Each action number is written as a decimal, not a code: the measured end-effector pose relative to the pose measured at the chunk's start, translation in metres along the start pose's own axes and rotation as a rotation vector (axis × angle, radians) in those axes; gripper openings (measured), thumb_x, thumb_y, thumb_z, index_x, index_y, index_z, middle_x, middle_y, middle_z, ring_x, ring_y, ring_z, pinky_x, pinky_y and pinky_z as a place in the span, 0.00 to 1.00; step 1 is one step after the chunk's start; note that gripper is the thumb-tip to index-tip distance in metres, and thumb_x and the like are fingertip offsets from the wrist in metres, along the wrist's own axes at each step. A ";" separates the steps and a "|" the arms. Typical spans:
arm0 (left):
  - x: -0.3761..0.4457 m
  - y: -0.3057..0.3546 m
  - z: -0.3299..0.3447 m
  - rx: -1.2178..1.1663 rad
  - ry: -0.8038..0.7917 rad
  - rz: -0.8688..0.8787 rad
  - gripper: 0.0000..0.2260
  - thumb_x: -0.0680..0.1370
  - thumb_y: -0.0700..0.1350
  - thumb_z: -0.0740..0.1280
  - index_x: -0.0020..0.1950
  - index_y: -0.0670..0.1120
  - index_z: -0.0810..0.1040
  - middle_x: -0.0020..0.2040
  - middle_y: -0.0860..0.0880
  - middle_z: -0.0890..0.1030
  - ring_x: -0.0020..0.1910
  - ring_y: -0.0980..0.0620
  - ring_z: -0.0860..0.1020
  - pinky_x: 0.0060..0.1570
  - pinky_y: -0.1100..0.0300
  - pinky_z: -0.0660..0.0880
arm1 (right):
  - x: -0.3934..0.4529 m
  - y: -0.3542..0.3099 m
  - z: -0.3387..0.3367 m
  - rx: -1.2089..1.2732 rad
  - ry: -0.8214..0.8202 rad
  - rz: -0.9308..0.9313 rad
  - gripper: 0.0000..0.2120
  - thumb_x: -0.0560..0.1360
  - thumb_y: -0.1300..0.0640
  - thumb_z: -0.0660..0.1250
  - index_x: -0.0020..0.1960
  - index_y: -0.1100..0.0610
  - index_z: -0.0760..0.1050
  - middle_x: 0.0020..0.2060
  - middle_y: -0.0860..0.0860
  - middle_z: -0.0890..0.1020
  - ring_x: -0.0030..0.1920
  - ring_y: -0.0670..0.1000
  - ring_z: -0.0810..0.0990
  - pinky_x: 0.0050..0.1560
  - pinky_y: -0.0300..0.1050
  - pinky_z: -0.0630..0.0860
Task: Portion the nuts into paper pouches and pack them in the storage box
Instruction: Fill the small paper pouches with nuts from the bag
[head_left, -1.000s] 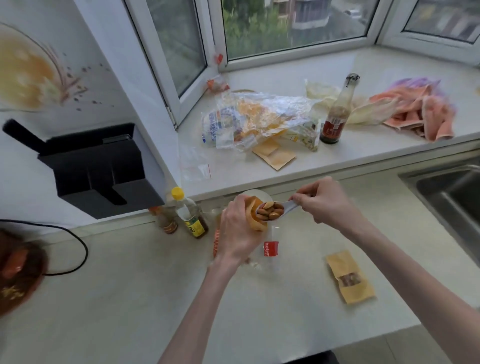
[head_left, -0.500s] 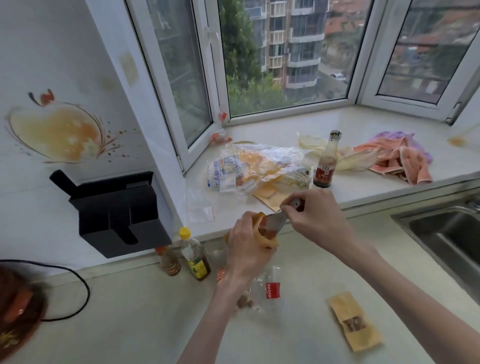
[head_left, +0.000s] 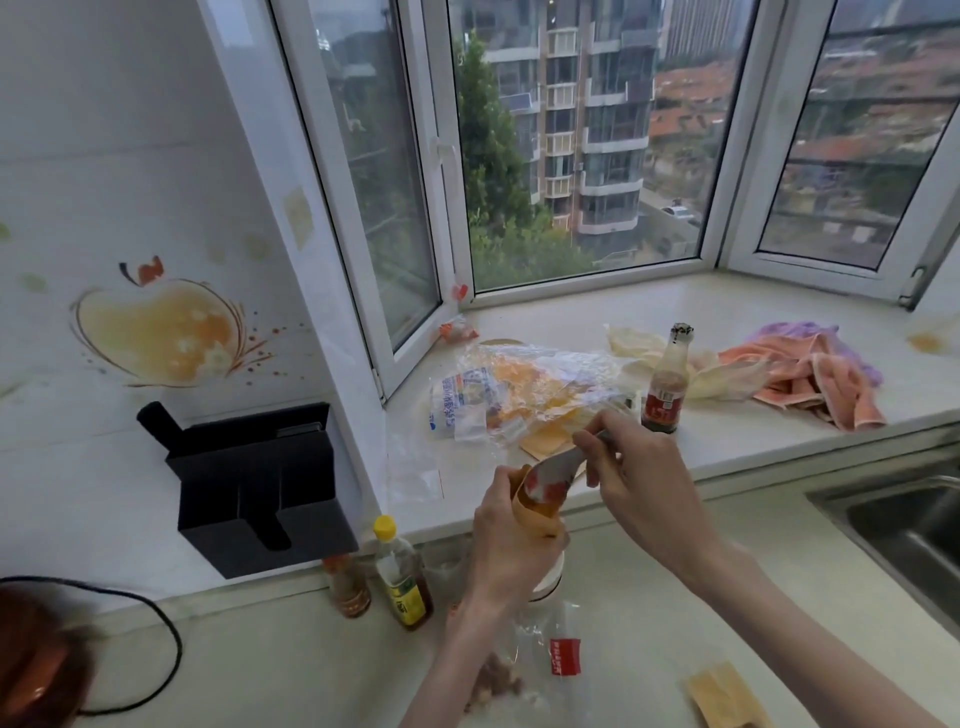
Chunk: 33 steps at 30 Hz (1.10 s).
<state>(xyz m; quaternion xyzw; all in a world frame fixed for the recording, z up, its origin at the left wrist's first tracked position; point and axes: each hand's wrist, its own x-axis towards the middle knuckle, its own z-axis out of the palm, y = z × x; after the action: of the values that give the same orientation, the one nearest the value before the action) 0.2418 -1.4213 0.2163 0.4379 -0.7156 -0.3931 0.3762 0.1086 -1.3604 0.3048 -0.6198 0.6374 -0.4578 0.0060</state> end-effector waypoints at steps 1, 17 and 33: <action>0.001 0.001 -0.001 -0.004 0.000 0.004 0.21 0.64 0.44 0.73 0.50 0.59 0.68 0.42 0.55 0.77 0.40 0.60 0.77 0.35 0.67 0.75 | 0.001 0.000 0.001 -0.006 0.002 -0.007 0.09 0.79 0.57 0.63 0.41 0.57 0.71 0.32 0.50 0.77 0.32 0.52 0.77 0.35 0.55 0.74; 0.006 -0.007 0.002 -0.008 -0.071 0.029 0.20 0.66 0.41 0.74 0.49 0.57 0.69 0.42 0.53 0.77 0.38 0.58 0.77 0.34 0.68 0.74 | 0.002 0.003 0.006 0.416 0.214 0.188 0.07 0.80 0.62 0.60 0.46 0.54 0.73 0.34 0.50 0.84 0.39 0.47 0.83 0.41 0.45 0.81; 0.016 0.004 -0.011 -0.194 -0.044 -0.260 0.28 0.63 0.63 0.78 0.53 0.56 0.66 0.45 0.54 0.78 0.42 0.60 0.78 0.37 0.64 0.71 | -0.054 0.028 0.046 0.203 -0.315 0.144 0.07 0.73 0.52 0.70 0.45 0.41 0.74 0.23 0.44 0.66 0.26 0.44 0.64 0.29 0.35 0.60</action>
<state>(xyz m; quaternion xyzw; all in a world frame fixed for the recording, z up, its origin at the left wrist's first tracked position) 0.2451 -1.4374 0.2277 0.4798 -0.6197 -0.5153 0.3466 0.1254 -1.3493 0.2312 -0.6328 0.6218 -0.4154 0.2009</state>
